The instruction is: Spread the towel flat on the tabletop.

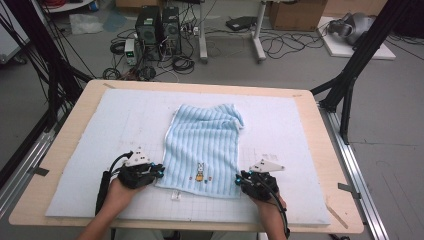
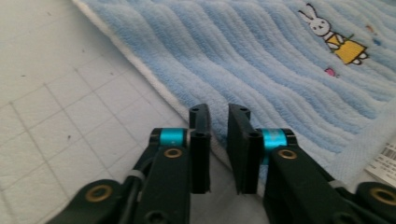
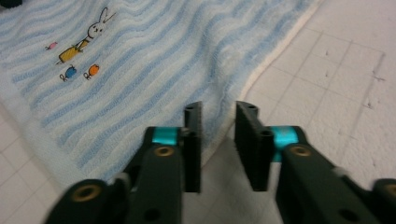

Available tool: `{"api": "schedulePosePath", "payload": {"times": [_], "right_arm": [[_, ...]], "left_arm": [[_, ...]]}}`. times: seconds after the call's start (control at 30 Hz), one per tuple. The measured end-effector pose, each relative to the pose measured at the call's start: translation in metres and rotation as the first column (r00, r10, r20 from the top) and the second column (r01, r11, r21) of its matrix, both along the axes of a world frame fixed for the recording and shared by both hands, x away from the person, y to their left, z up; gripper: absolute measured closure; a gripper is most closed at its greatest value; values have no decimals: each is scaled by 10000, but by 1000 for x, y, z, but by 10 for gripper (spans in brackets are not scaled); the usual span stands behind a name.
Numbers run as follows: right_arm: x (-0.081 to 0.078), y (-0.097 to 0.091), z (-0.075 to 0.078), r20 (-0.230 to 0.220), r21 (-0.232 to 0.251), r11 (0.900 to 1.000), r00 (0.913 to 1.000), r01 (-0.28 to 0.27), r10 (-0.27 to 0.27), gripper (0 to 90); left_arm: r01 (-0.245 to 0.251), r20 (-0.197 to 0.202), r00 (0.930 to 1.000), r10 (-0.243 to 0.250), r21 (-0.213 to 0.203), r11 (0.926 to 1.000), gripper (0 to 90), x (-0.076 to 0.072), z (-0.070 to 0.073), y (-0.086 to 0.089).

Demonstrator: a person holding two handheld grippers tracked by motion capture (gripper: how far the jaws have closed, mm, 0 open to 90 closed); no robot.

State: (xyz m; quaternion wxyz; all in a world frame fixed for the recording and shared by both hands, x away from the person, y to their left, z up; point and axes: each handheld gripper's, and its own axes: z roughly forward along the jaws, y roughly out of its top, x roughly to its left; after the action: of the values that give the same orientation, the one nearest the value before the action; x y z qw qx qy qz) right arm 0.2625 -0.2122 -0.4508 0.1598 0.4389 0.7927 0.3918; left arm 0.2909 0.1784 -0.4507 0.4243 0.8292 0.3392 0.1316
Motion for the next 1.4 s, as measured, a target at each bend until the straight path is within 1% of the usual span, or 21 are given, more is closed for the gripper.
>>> {"api": "schedulePosePath", "payload": {"times": [0.07, 0.13, 0.27, 0.3, 0.37, 0.43, 0.47, 0.53, 0.63, 0.7, 0.8, 1.0, 1.03, 1.07, 1.1, 1.13, 1.17, 1.2, 1.27, 1.33, 1.4], "right_arm": [[0, -1, 0, -36, 74, 9999, 9999, -137, 137, 828], [-1, -1, 0, -67, 100, 9996, 9996, -276, 276, 855], [-3, -3, 1, -95, 59, 9987, 9987, -499, 499, 865], [-5, -3, 2, -184, 116, 9987, 9986, -494, 497, 866], [-7, -4, 3, -246, 218, 9982, 9981, -556, 561, 868], [-11, -5, 3, -336, 365, 9968, 9968, -710, 722, 869], [-14, -5, 4, -463, 368, 9963, 9957, -782, 799, 869], [-21, -5, 6, -579, 265, 9949, 9934, -975, 989, 870], [-31, -6, 9, -756, 215, 9930, 9902, -1162, 1175, 870], [-37, -6, 9, -801, 179, 9915, 9883, -1285, 1295, 871], [-47, -6, 9, -1013, -21, 9885, 9835, -1509, 1499, 872], [-67, -10, 10, -1411, 117, 9858, 9757, -1676, 1676, 872], [-70, -10, 11, -1419, 87, 9854, 9753, -1699, 1694, 871], [-73, -11, 12, -1417, 107, 9867, 9766, -1620, 1618, 856], [-73, -11, 14, -1254, 133, 9886, 9807, -1497, 1502, 815], [-72, -11, 16, -1115, 235, 9910, 9848, -1317, 1335, 738], [-69, -11, 19, -958, 434, 9944, 9903, -967, 1005, 670], [-66, -12, 20, -792, 685, 9951, 9939, -709, 763, 640], [-60, -9, 23, -309, 839, 9956, 9986, -408, 435, 572], [-52, -4, 24, -67, 999, 9945, 9995, -315, 324, 546], [-43, 4, 24, 182, 968, 9946, 9992, -370, 354, 530]], "left_arm": [[83, -7, 10000, -83, -15, 10000, 864, -2, 0, 0], [170, -209, 9996, -175, -224, 9996, 868, -5, 0, 1], [323, -424, 9985, -340, -404, 9987, 869, -15, 0, 6], [351, -491, 9981, -374, -485, 9982, 869, -19, 0, 8], [432, -456, 9979, -459, -593, 9973, 870, -26, -1, 10], [551, -468, 9972, -583, -676, 9962, 870, -35, -1, 11], [650, -442, 9967, -678, -620, 9960, 870, -39, -1, 12], [854, -481, 9949, -883, -604, 9945, 870, -46, -1, 14], [1065, -556, 9923, -1110, -778, 9913, 870, -57, -2, 17], [1289, -608, 9892, -1334, -723, 9890, 870, -64, -2, 19], [1594, -735, 9834, -1657, -852, 9835, 870, -75, -2, 19], [2283, -826, 9686, -2343, -763, 9706, 870, -92, -1, 22], [2305, -778, 9686, -2362, -761, 9701, 867, -93, 0, 23], [2186, -747, 9716, -2247, -822, 9723, 848, -93, 1, 24], [1967, -683, 9768, -2032, -907, 9763, 790, -91, 3, 24], [1719, -603, 9822, -1780, -955, 9805, 697, -88, 5, 24], [1488, -410, 9873, -1538, -1055, 9832, 632, -85, 8, 25], [1290, -206, 9910, -1323, -1188, 9845, 607, -82, 10, 26], [817, 90, 9967, -813, -1396, 9868, 510, -75, 14, 30], [386, 321, 9989, -336, -1694, 9848, 501, -65, 18, 36], [54, 457, 9989, 33, -1882, 9821, 493, -54, 21, 39]]}}
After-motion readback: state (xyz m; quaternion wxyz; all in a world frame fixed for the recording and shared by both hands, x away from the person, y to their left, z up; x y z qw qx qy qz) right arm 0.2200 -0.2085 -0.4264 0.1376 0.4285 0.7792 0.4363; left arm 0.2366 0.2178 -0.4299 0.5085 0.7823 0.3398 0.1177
